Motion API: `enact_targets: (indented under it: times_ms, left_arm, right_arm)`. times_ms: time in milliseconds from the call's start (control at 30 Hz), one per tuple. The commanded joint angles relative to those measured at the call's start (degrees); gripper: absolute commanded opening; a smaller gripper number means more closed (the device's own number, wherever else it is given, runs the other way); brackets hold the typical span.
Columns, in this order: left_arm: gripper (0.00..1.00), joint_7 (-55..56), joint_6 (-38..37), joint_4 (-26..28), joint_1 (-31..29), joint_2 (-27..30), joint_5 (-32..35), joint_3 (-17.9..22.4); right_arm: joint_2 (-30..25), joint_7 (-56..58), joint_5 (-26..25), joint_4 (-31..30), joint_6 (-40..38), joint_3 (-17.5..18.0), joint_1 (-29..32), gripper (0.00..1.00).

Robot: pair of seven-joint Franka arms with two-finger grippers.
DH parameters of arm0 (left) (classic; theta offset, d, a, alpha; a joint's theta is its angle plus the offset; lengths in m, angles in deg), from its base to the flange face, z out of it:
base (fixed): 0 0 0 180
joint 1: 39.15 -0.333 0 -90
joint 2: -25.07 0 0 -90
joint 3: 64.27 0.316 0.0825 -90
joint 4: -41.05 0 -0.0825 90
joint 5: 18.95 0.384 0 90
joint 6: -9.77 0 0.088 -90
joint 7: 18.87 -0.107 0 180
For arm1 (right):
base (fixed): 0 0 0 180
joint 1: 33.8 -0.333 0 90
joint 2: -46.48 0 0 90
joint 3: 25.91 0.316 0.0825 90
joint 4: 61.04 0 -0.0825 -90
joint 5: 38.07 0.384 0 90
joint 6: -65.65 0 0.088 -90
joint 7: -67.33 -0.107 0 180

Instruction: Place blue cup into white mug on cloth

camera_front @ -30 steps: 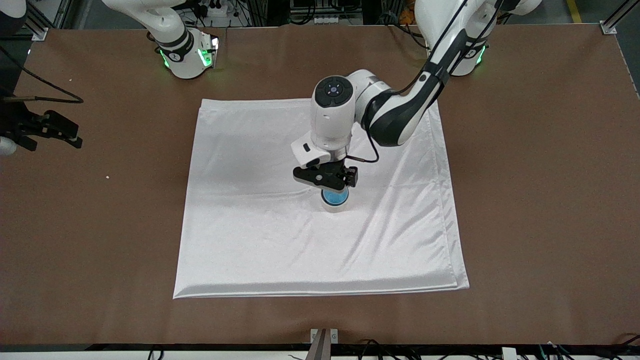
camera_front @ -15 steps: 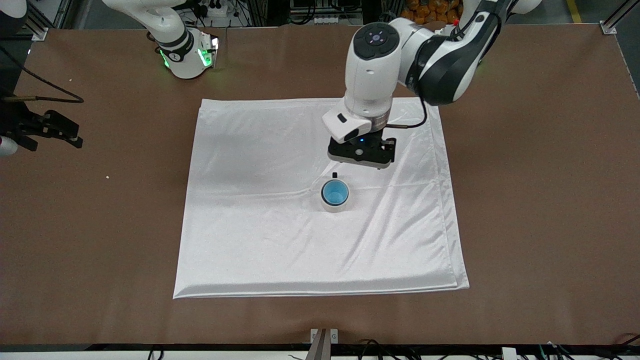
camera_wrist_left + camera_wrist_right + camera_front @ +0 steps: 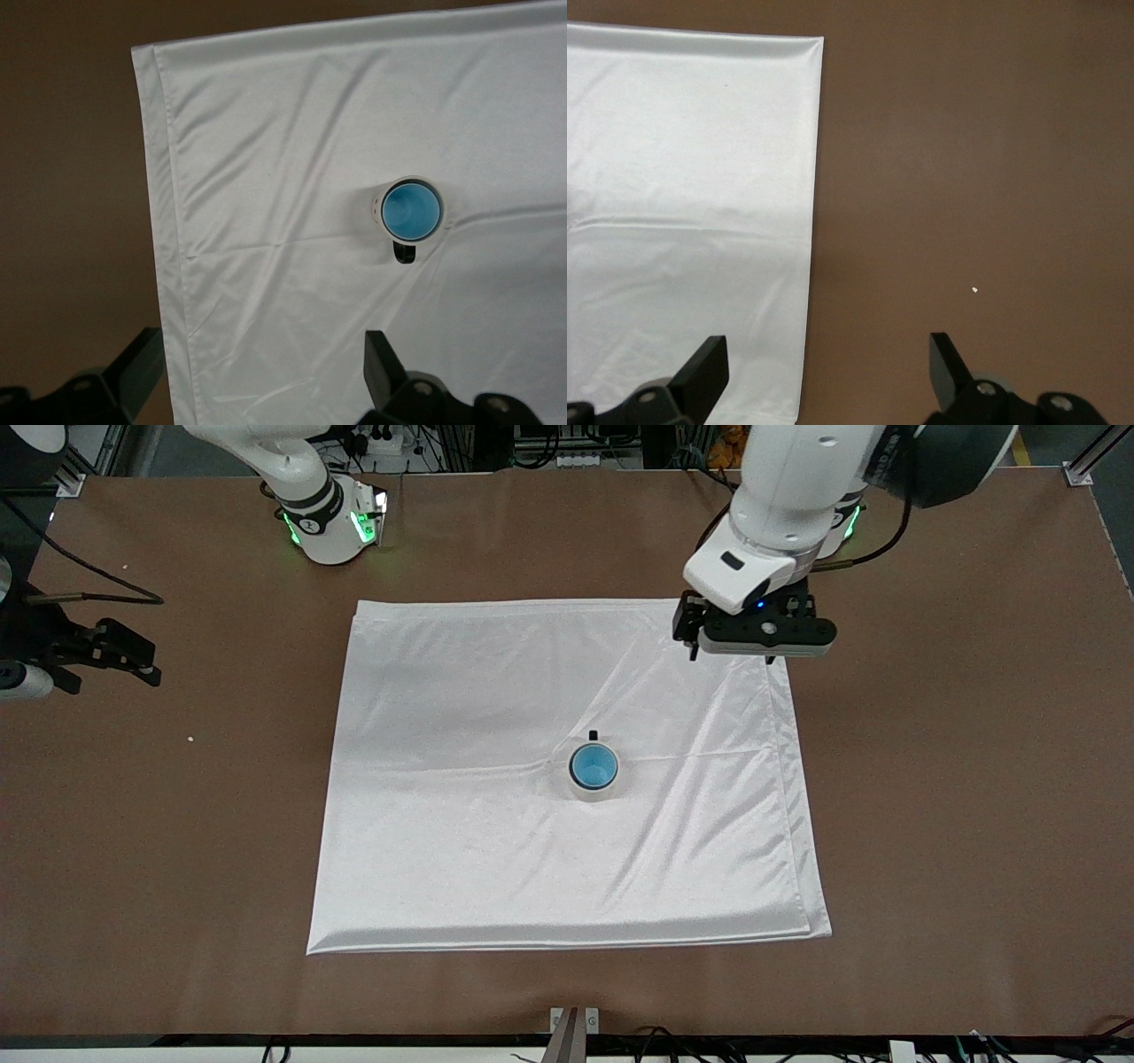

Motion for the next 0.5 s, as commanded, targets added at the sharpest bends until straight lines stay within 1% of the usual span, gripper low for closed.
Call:
enact_targets:
  times_ms: [0, 133, 233, 333, 467]
  left_arm:
    - [1.0, -3.4, -2.2, 4.9, -5.0, 6.8, -4.2, -0.3]
    - [1.0, -5.1, -4.2, 6.7, -9.2, 9.6, -6.3, -0.3]
    - [1.0, -6.6, -5.0, 7.8, -12.3, 11.6, -8.2, -0.3]
    - [1.0, -7.6, -6.6, 7.8, -15.1, 12.7, -9.7, -0.2]
    - [1.0, -13.5, -8.7, 7.7, -18.7, 13.5, -10.4, 0.2]
  right_arm:
    - [-1.5, 2.9, 0.0, -1.5, 0.9, -0.1, 1.1, 1.0]
    - [-1.3, 4.0, 0.0, -0.7, 1.7, -0.7, 0.7, 1.0]
    - [-1.0, 3.9, 0.1, 0.0, 1.6, -2.1, -0.4, 1.0]
    - [-1.0, 3.8, 0.0, 0.0, 1.3, -2.2, -1.0, 1.0]
    - [-1.0, 4.1, 0.0, 0.1, 1.1, -2.3, -1.0, 1.0]
